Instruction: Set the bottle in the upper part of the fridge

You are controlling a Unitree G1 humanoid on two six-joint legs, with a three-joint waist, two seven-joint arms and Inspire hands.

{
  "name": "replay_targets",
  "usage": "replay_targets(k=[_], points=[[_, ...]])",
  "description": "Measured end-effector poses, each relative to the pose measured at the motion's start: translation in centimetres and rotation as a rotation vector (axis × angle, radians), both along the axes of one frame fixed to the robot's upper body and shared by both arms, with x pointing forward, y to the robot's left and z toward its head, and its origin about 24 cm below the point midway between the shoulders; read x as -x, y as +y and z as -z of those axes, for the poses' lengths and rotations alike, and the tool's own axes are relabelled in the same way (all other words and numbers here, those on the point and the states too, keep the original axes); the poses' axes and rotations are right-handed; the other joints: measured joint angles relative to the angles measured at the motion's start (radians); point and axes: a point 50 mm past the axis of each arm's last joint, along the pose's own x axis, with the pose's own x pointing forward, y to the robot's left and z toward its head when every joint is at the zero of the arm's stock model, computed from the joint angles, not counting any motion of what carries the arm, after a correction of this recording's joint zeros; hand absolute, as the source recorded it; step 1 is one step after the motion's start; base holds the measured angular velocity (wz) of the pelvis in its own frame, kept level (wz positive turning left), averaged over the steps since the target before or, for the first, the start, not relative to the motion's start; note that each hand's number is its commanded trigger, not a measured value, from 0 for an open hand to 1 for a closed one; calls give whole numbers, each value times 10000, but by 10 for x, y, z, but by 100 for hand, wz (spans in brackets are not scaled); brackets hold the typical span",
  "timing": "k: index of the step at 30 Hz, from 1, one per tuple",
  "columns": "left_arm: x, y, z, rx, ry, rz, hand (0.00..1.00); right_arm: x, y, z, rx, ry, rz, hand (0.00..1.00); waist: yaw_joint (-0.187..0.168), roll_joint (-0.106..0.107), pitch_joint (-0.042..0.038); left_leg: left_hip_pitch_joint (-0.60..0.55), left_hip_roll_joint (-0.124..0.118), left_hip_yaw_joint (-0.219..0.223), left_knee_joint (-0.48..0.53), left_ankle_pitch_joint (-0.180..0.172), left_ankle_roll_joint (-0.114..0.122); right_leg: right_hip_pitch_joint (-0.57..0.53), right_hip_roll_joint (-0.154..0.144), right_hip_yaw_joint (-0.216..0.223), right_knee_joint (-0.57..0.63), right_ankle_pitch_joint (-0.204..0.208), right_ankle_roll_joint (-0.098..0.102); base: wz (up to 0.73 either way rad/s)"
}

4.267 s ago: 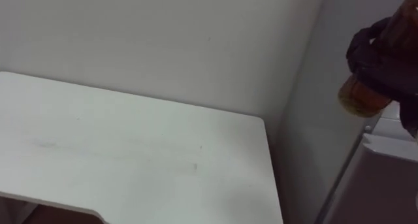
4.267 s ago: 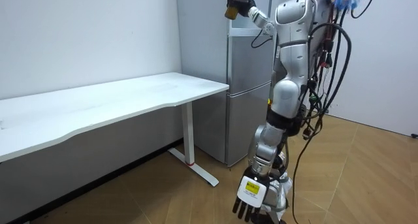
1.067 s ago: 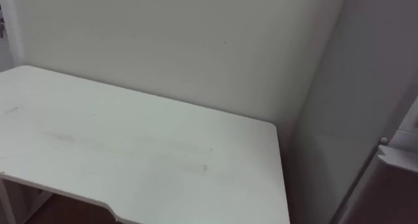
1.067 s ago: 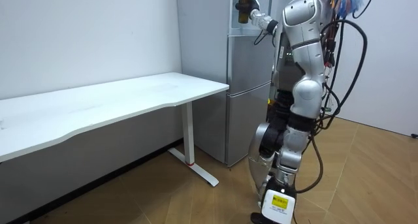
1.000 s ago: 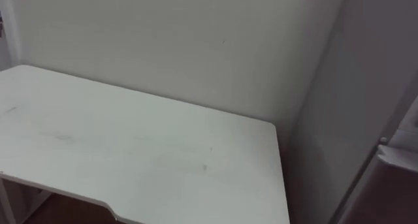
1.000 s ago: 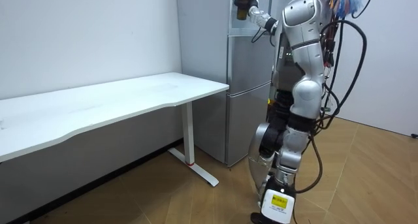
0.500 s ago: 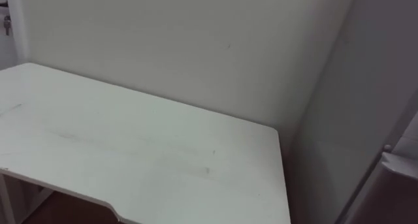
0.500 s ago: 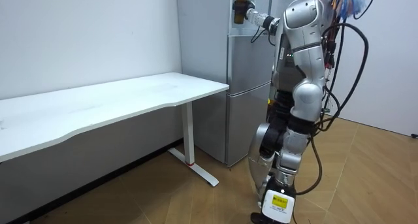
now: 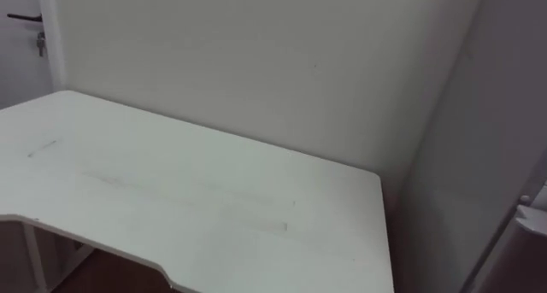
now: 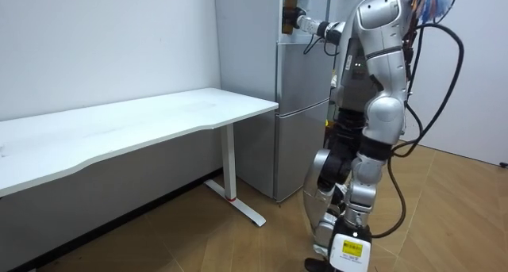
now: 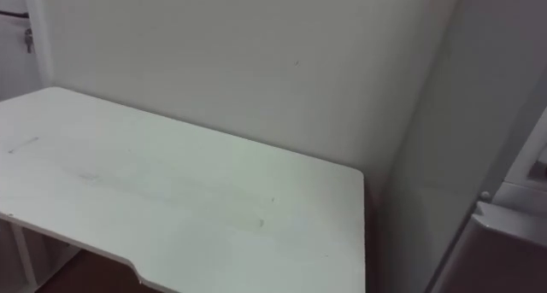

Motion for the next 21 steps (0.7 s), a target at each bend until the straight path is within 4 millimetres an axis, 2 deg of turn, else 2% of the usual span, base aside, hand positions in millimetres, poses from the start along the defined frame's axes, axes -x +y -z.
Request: replay_targets(k=[2, 9, 14, 21], points=[[-2, 0, 0, 7, -38, 98, 0, 0, 0, -1, 77, -139, -12, 0, 98, 112, 10, -27, -3, -4, 63, -6, 4, -8, 0, -7, 5, 38, 36, -5], [-7, 0, 0, 27, -230, 262, 0, 0, -2, 6, -30, 61, -252, 0, 212, 157, 24, -108, 0, -21, 241, -46, -72, -18, -14, -8, 69, 46, 41, 0], [-12, -1, 0, 109, -432, 381, 0, 1, -2, 26, -213, 1034, -404, 0, 225, 241, 46, -214, -18, -40, 369, -44, -77, -128, -110, -177, 275, 40, 53, 1], [-13, -2, -1, 242, -580, 547, 0, 0, -1, 26, -111, 1033, -498, 0, 197, 255, 29, -274, -6, -40, 397, -6, -16, -331, -140, -182, 541, 41, 49, 0]])
